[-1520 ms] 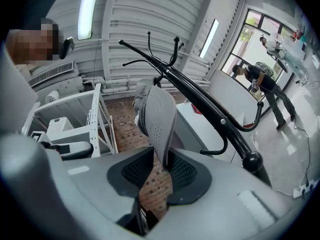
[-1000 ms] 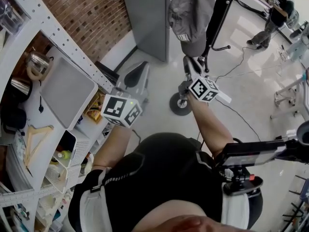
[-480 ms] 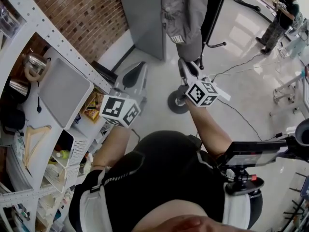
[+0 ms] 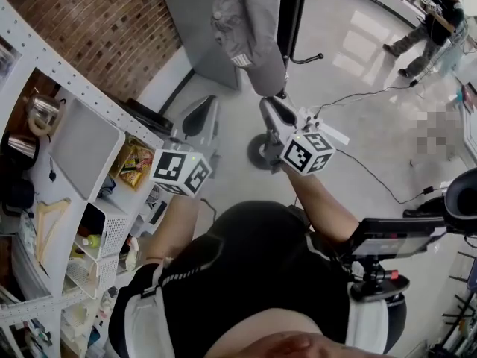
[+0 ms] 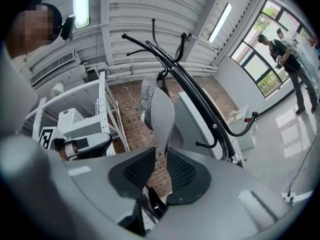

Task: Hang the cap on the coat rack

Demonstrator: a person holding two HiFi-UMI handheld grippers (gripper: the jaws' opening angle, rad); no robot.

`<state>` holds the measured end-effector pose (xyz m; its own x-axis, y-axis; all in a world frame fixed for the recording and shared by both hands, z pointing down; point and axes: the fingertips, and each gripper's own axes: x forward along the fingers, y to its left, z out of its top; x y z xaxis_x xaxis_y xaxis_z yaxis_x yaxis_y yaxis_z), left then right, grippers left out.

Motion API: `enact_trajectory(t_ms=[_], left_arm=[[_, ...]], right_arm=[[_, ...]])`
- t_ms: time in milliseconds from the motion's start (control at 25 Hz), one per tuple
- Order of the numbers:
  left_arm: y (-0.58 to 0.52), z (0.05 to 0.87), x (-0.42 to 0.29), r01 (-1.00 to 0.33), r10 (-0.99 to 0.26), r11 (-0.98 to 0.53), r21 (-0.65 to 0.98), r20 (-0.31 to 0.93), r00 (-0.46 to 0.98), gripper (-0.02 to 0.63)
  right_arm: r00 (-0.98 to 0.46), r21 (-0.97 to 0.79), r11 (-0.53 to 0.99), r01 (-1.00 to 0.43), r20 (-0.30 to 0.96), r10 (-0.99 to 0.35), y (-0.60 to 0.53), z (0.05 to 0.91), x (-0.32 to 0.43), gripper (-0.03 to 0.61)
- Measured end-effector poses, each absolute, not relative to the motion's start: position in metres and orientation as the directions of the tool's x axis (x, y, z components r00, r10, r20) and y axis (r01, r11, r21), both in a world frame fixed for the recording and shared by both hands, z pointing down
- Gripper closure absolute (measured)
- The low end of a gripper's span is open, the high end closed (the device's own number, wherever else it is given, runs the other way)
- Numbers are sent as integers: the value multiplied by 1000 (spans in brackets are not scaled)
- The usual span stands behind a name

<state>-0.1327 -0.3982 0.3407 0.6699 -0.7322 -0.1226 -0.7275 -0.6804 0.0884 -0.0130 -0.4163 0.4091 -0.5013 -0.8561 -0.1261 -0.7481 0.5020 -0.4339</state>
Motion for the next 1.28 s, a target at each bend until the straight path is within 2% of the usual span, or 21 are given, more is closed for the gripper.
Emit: enact_trajectory(t_ms=[320,600,920,1120,1280], left_arm=[[-387,346,-99,-734,-746,-666,134,-110,657,611],[-382,352,-77,-736,-748,-663,138,-81,658,611],[-376,350,-46,-730,-739,-672,126,-51,672,611],[-375,350,-32,-726,-735,-676,124,-41,677,611],[-378,355,-22,-719,-727,-683,128,-20,687,611]], right_arm=[[-572,-387,543,-745,-48,-819,-380,403,12,503],[-561,-365,554,-748,-98,-822,-363,381,46,508],[-539,-281,542,-792,-95,-837,-360,354,87,515],[-530,-238,536,-810,-94,-842,-359,343,110,566],[-513,-215,519,-827,-91,-854,-356,341,126,569]])
